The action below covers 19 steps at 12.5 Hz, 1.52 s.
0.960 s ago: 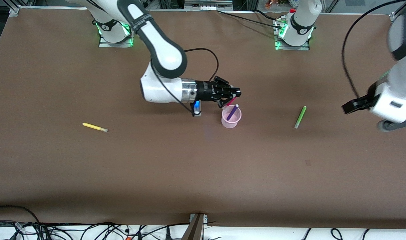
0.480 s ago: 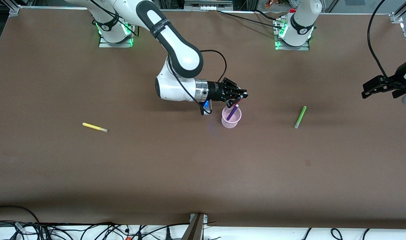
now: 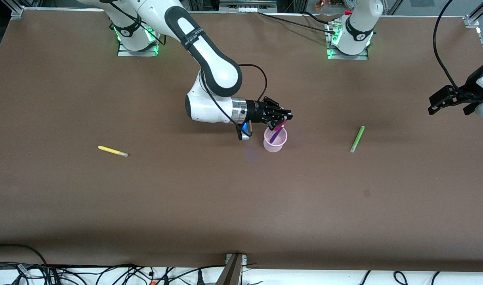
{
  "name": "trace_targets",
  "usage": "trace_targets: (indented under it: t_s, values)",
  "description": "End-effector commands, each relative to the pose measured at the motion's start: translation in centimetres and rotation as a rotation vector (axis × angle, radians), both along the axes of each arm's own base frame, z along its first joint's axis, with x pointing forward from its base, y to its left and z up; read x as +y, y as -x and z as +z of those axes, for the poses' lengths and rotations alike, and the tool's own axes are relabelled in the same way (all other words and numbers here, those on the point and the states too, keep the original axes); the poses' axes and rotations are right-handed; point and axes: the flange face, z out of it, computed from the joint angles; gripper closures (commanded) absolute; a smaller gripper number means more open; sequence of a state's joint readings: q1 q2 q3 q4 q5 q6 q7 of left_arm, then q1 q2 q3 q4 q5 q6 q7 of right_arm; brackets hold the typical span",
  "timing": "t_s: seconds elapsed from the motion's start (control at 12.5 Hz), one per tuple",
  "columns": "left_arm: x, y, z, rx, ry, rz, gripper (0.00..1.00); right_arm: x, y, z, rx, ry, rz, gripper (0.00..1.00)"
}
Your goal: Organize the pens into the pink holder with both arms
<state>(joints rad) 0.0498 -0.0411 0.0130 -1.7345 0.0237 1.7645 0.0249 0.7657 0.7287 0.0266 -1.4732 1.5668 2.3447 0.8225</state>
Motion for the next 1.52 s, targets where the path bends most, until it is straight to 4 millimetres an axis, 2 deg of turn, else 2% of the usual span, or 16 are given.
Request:
trace_targets:
  t_s: [0.0, 0.08, 0.32, 0.48, 0.56, 0.64, 0.72, 0.8, 1.28, 1.44]
  values:
    - [-0.2, 1.4, 0.6, 0.028, 0.020, 0.028, 0.00, 0.4, -0.4, -0.8, -0.022, -0.007, 0.009, 1.00]
    - [-0.6, 1.2, 1.2, 0.029, 0.011, 0.018, 0.00, 0.4, -0.3, -1.1, -0.029, -0.005, 0.013, 1.00]
    - [-1.0, 0.5, 1.2, 0.032, 0.009, 0.010, 0.00, 0.2, -0.4, -2.1, -0.053, -0.003, 0.028, 0.96]
    - [-1.6, 0.5, 1.6, 0.024, 0.008, -0.005, 0.00, 0.3, -0.1, -2.3, -0.080, -0.019, 0.072, 0.88]
    - [-3.3, 0.3, 1.9, 0.018, 0.006, -0.034, 0.00, 0.3, -0.1, -2.3, -0.096, -0.028, 0.087, 0.80]
    - [-5.0, 0.1, 1.7, 0.021, 0.006, -0.060, 0.00, -0.1, -0.6, -2.3, -0.100, -0.030, 0.086, 0.55]
    - [-5.1, 0.1, 1.7, 0.020, 0.006, -0.062, 0.00, -0.3, -0.7, -2.2, -0.099, -0.034, 0.092, 0.23]
    - [-5.0, 0.0, 1.7, 0.020, 0.006, -0.060, 0.00, -0.3, -0.7, -2.2, -0.105, -0.028, 0.116, 0.02]
    - [-5.1, 0.0, 1.8, 0.018, 0.004, -0.065, 0.00, -1.5, -1.8, -1.4, -0.113, -0.033, 0.136, 0.01]
    - [-5.5, 0.2, 2.0, 0.035, 0.004, -0.071, 0.00, -3.1, -3.0, -0.9, -0.151, 0.003, 0.212, 0.01]
